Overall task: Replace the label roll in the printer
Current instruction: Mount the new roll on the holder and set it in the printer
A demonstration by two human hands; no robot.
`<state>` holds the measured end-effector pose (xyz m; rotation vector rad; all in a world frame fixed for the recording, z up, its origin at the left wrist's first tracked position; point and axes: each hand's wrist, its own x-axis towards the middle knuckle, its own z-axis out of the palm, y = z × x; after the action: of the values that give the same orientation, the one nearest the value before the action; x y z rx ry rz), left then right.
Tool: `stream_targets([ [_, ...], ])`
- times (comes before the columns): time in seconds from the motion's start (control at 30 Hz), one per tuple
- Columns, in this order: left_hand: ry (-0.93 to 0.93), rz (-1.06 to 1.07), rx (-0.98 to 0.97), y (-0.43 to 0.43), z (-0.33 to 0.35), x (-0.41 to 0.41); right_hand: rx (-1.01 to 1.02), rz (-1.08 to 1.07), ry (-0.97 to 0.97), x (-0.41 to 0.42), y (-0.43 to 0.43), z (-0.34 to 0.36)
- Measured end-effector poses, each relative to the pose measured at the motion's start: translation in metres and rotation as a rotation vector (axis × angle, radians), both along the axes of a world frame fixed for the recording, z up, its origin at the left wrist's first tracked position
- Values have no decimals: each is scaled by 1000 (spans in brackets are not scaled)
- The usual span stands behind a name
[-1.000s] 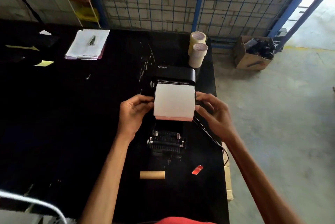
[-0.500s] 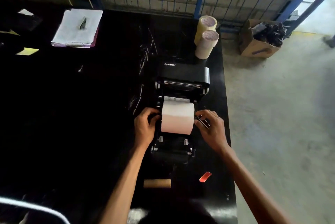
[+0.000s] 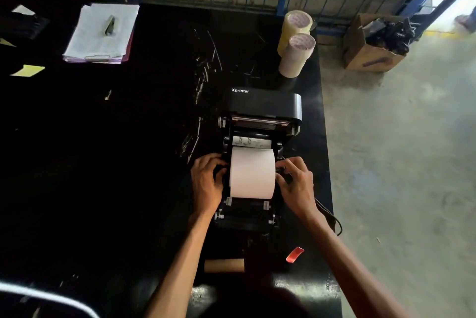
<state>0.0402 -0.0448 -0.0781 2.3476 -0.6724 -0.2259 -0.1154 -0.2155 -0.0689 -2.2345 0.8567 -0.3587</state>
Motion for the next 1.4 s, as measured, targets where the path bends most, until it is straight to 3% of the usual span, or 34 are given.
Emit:
stream_targets([
  [0.57, 1, -61, 38, 0, 5, 8, -109, 27, 150, 1, 4, 0],
  [0.87, -119, -120, 32, 11, 14, 4, -175, 5, 225, 1, 2, 7],
  [1.17, 52, 24, -183, -7, 52, 11, -68, -148, -68, 23, -4, 38],
  [1.23, 30, -93, -108, -17, 61, 15, -85, -28, 10, 33, -10, 47],
  [1.33, 9, -258, 64, -24, 65, 14, -106, 224, 278, 43, -17, 53],
  [1.4, -26, -293, 111, -24, 62, 8, -131, 255, 313, 43, -17, 55],
])
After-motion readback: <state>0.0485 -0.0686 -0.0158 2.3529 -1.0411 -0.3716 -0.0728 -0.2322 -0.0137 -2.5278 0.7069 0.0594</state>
